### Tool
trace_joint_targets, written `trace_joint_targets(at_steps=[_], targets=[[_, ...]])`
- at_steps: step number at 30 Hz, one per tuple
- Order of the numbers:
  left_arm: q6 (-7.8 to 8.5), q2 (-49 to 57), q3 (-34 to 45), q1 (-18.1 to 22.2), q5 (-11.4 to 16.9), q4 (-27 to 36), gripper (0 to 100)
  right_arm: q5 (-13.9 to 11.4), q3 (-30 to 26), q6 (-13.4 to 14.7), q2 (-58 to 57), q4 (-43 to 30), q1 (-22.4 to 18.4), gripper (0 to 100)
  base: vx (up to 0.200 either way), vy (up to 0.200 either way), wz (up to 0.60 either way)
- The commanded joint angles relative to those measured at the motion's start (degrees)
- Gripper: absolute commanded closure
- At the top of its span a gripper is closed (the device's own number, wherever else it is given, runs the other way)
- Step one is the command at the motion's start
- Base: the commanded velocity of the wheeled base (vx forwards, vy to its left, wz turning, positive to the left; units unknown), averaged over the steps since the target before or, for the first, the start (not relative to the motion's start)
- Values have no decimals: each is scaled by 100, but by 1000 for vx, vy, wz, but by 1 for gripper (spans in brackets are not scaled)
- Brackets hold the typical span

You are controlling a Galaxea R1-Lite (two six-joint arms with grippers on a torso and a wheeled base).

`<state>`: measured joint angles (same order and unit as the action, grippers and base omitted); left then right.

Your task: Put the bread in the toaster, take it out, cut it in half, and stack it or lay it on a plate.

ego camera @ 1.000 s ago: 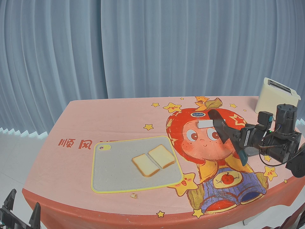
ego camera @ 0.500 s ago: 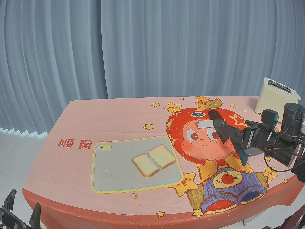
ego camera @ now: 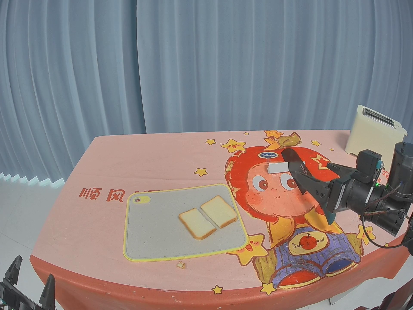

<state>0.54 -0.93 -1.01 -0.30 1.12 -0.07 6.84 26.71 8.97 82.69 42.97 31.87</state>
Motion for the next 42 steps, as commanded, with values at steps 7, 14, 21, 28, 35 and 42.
trace_joint_targets(at_steps=[7, 14, 21, 28, 35, 42], targets=[[-1, 57, 101, 4, 2, -1, 0, 28, -131, 26, 2, 18, 593, 0, 0, 0, 0], [-1, 57, 101, 4, 2, -1, 0, 265, -52, 17, 28, 9, 698, 0, 0, 0, 0], [-27, 57, 101, -5, -33, 7, 0, 459, 18, 43, 274, 18, 751, 0, 0, 0, 0], [-54, 57, 101, -5, -59, -1, 0, 467, 124, 70, 432, 27, 698, 0, 0, 0, 0], [-62, 57, 101, -5, -59, -1, 0, 591, 124, 70, 371, 18, 733, 0, 0, 171, 0], [-71, 57, 101, -5, -59, -1, 0, 634, 80, 61, 397, 18, 751, 0, 0, 200, 0]])
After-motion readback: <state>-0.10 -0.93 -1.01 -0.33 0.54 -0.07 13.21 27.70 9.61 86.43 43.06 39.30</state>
